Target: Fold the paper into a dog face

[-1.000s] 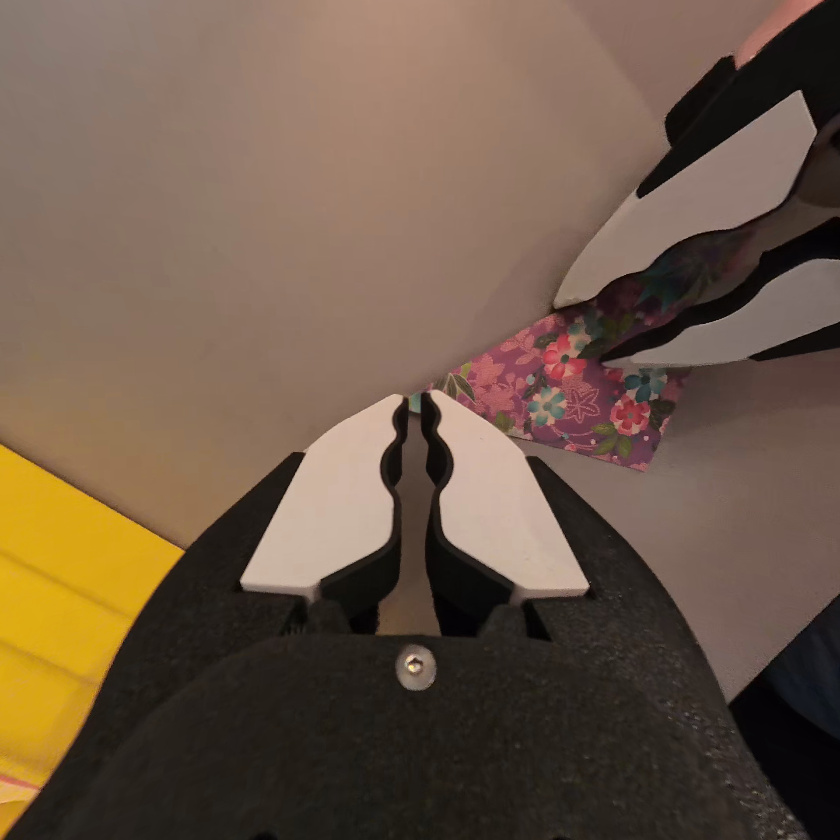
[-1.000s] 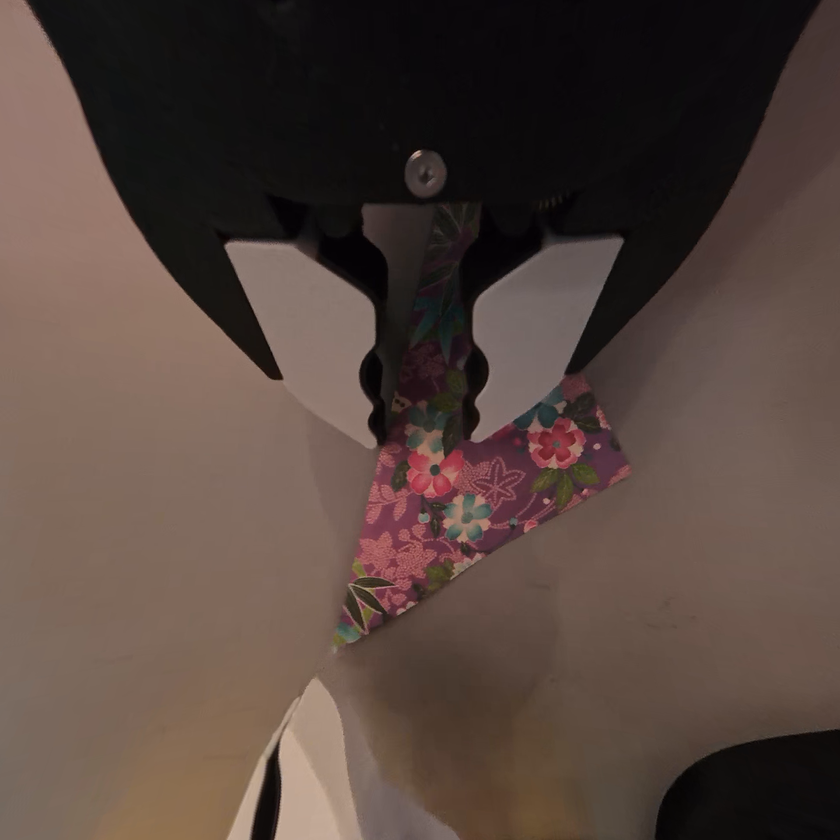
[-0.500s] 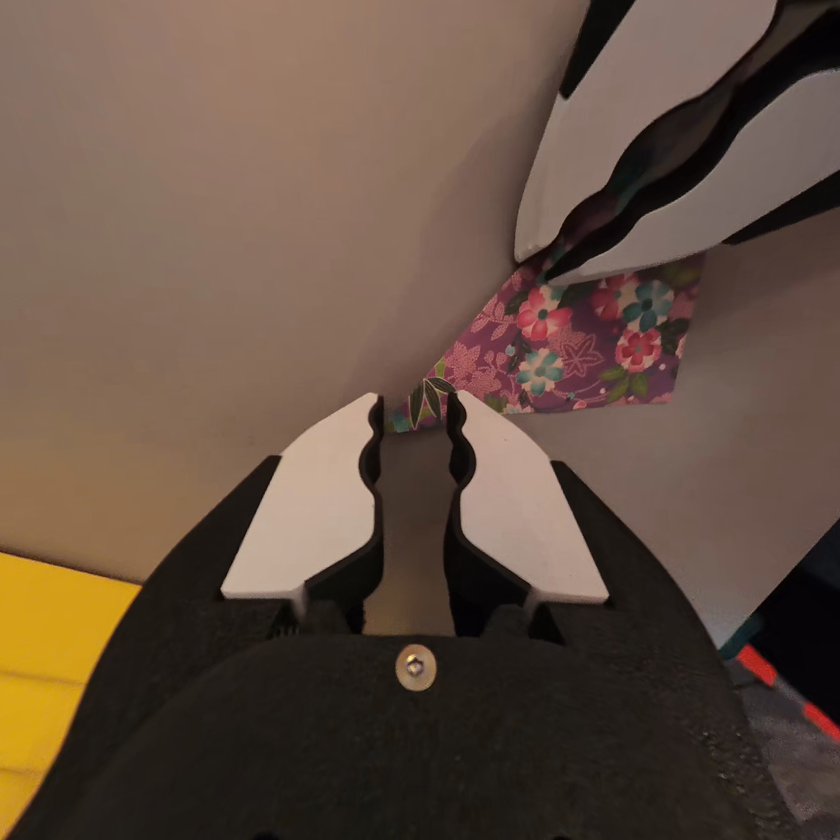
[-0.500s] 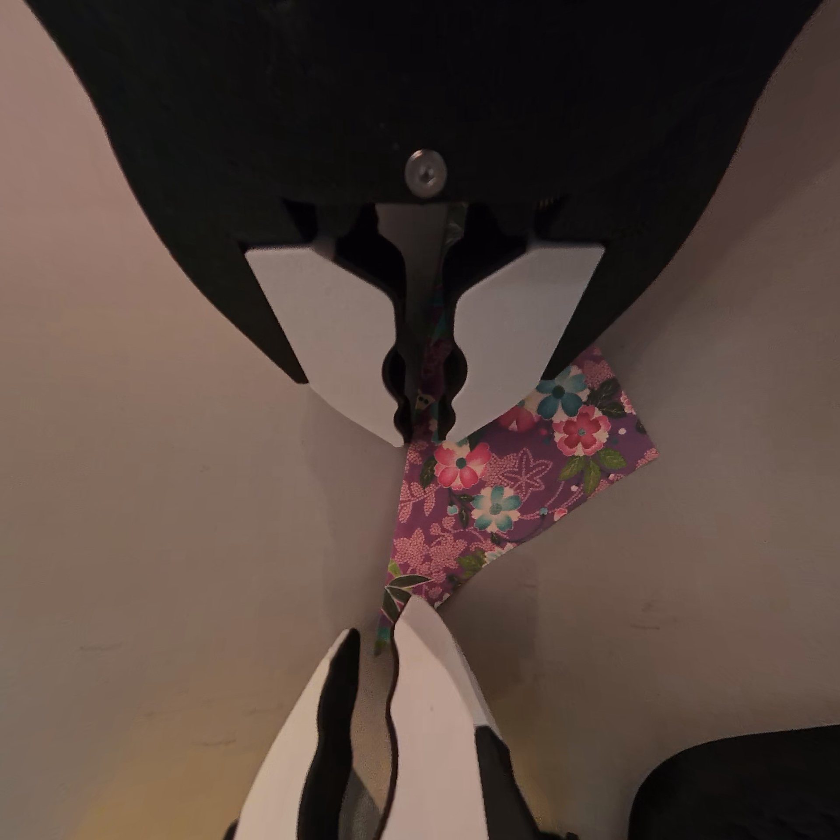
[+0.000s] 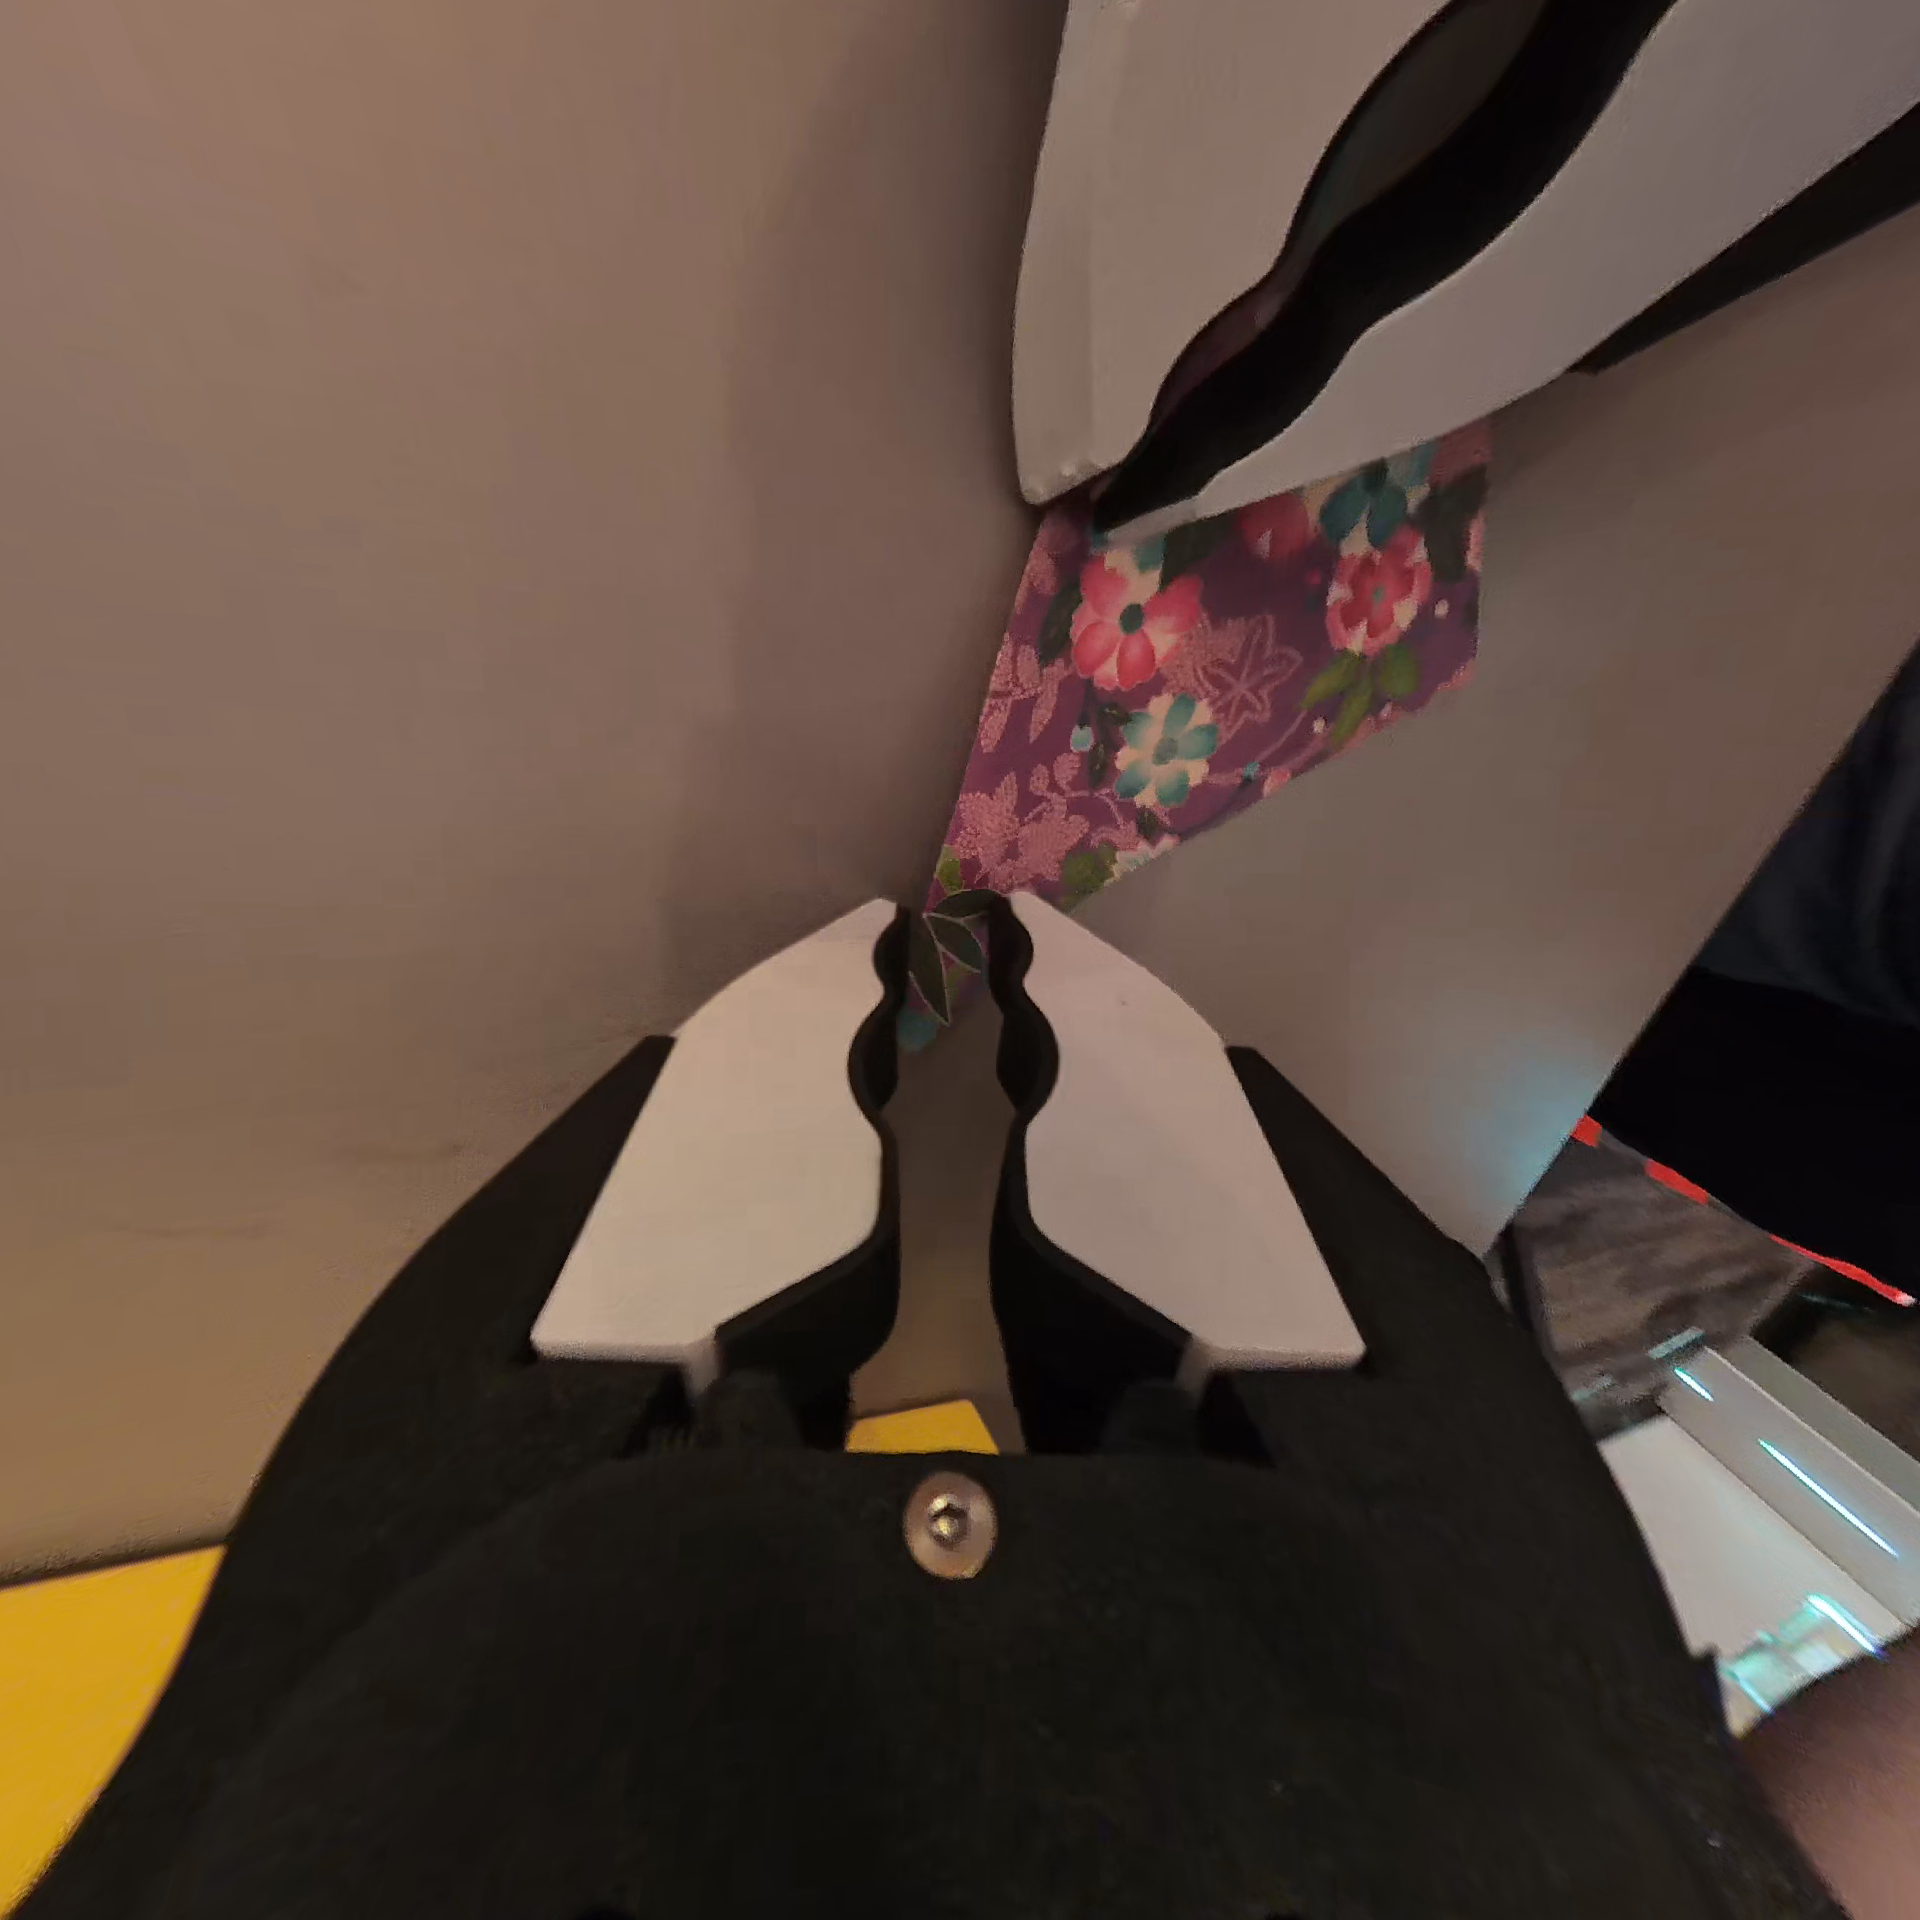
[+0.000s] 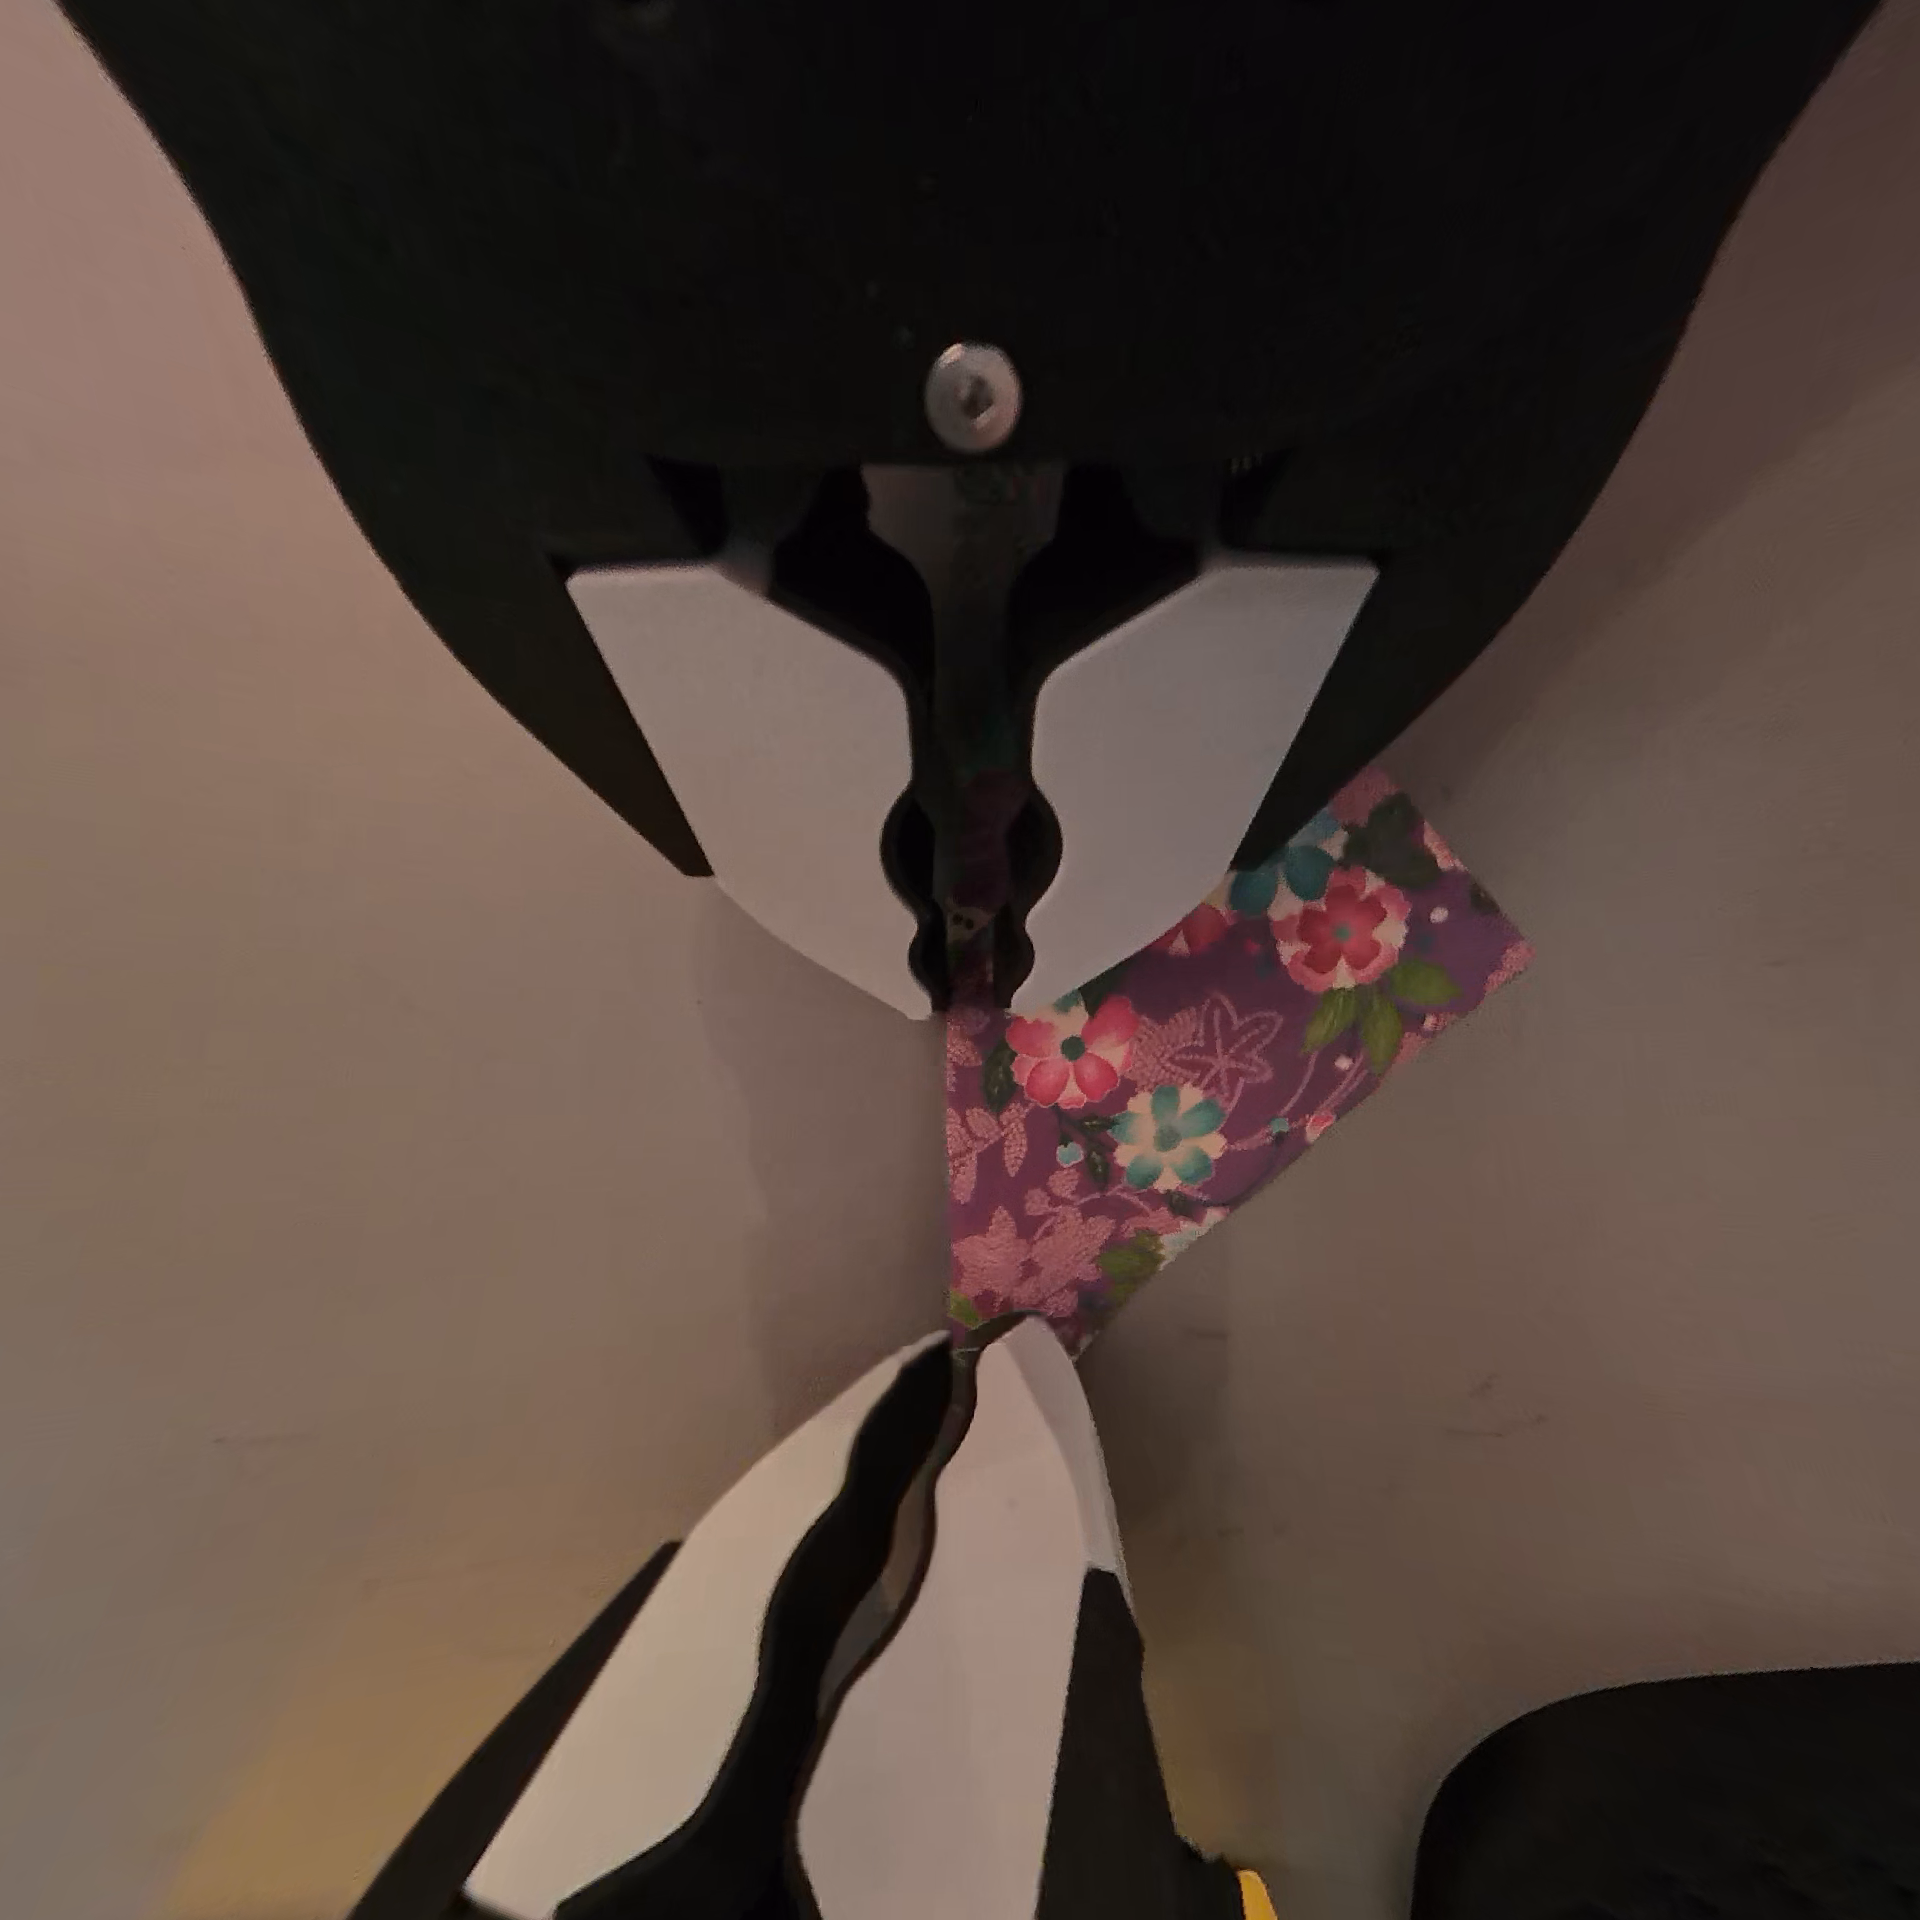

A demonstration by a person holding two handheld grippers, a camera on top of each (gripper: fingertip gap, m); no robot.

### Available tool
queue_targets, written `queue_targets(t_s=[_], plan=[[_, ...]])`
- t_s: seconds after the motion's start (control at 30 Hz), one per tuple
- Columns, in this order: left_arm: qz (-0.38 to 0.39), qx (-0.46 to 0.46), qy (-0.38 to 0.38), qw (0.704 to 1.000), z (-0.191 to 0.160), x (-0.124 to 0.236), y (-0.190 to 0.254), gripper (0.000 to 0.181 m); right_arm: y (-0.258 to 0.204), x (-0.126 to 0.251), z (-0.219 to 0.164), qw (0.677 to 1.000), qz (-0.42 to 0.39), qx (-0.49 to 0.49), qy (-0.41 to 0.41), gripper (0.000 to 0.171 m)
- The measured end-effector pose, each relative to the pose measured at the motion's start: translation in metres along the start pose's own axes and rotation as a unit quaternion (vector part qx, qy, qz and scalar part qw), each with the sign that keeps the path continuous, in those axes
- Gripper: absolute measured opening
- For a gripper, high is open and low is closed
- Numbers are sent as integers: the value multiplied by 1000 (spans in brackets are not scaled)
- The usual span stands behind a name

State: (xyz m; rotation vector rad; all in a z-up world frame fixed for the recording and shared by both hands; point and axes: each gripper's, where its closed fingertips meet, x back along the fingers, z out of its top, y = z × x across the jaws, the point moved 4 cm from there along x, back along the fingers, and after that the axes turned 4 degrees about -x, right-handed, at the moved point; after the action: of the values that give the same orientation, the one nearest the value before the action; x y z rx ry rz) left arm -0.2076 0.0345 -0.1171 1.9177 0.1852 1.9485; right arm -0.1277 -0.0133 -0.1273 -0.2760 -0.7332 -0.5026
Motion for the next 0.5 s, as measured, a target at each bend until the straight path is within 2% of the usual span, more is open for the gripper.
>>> queue_targets(t_s=[0.1, 0.2, 0.23, 0.33, 0.47, 0.5], plan=[[-40, 8, -16, 999, -4, -4, 7, 1, 0, 0, 0, 1000, 0, 1, 1, 10], [-44, 2, -19, 999, -4, -7, 9, 0, 0, 0, 0, 1000, 0, 3, 2, 10], [-38, -5, -18, 999, -5, -7, 9, 0, 0, 0, 0, 1000, -2, 6, 4, 11], [-11, -20, -10, 1000, -3, -3, 9, 0, 3, 0, 1, 1000, 1, 11, 16, 32], [43, -61, -15, 997, 2, 8, 13, 0, -1, 3, 12, 998, 39, 5, 52, 38], [56, -73, -19, 996, 3, 10, 14, 0, -2, 3, 11, 998, 40, 11, 46, 35]])
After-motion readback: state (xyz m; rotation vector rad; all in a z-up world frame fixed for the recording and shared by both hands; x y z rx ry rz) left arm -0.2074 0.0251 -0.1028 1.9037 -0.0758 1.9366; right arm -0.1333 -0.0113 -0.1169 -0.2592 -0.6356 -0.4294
